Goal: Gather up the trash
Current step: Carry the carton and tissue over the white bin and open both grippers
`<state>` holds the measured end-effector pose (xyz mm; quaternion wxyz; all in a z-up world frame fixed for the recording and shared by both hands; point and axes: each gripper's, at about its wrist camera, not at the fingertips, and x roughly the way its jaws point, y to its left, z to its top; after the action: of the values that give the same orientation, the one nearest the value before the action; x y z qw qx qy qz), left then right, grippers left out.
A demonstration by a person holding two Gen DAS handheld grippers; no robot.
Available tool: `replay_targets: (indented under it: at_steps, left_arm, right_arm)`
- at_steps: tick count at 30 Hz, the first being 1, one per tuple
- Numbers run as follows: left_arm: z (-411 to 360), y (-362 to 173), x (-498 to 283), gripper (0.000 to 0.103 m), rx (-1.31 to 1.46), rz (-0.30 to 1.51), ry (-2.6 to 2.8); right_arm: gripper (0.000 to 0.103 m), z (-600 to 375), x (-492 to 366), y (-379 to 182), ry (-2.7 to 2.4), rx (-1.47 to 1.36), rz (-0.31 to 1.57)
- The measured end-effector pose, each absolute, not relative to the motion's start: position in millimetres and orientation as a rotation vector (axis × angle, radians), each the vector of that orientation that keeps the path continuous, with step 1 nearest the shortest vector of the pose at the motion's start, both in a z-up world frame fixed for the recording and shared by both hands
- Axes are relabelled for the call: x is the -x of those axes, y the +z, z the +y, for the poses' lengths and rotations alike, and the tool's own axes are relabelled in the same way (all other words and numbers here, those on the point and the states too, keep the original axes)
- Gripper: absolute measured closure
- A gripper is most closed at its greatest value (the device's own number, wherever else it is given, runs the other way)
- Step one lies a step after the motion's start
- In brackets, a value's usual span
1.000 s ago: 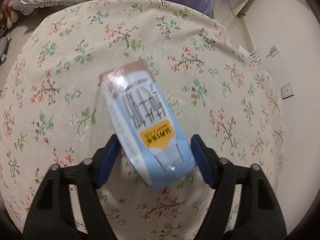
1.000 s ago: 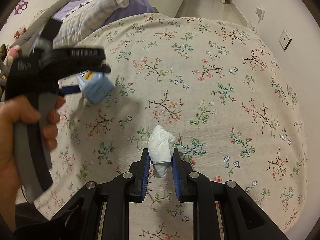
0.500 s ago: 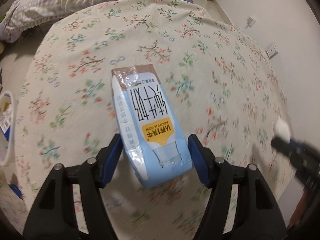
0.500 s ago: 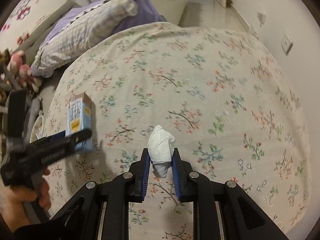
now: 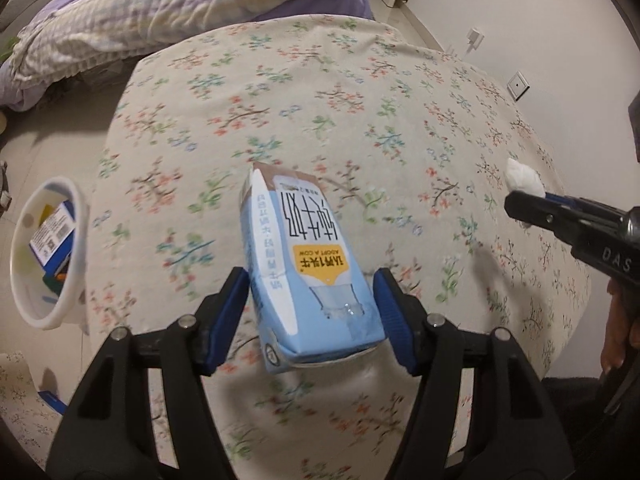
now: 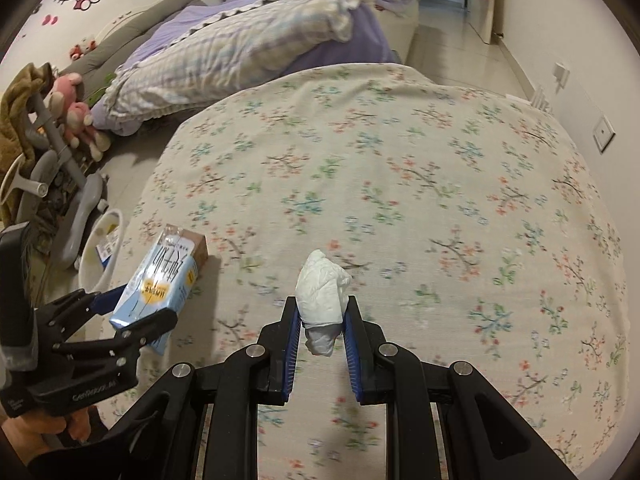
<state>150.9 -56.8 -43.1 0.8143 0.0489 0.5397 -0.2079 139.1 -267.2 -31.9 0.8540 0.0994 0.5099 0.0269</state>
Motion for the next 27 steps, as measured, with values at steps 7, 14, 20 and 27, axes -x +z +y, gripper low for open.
replay_targets:
  at_steps: [7, 14, 20, 27]
  left_arm:
    - [-16, -28, -155, 0.047, -0.054, 1.1, -0.42]
    - [43, -33, -172, 0.08, 0.048, 1.123, -0.374]
    - [69, -47, -182, 0.048, 0.154, 1.193, -0.389]
    - [53, -42, -173, 0.039, 0.104, 1.19, -0.504]
  right_arm:
    - [0.082, -226, -151, -31, 0.099, -0.178, 1.059]
    - [0.081, -176, -167, -34, 0.167, -0.157, 1.062]
    - [0.082, -150, -179, -40, 0.198, -0.145, 1.073]
    - [0.082, -163, -175, -40, 0.155, -0.127, 1.069]
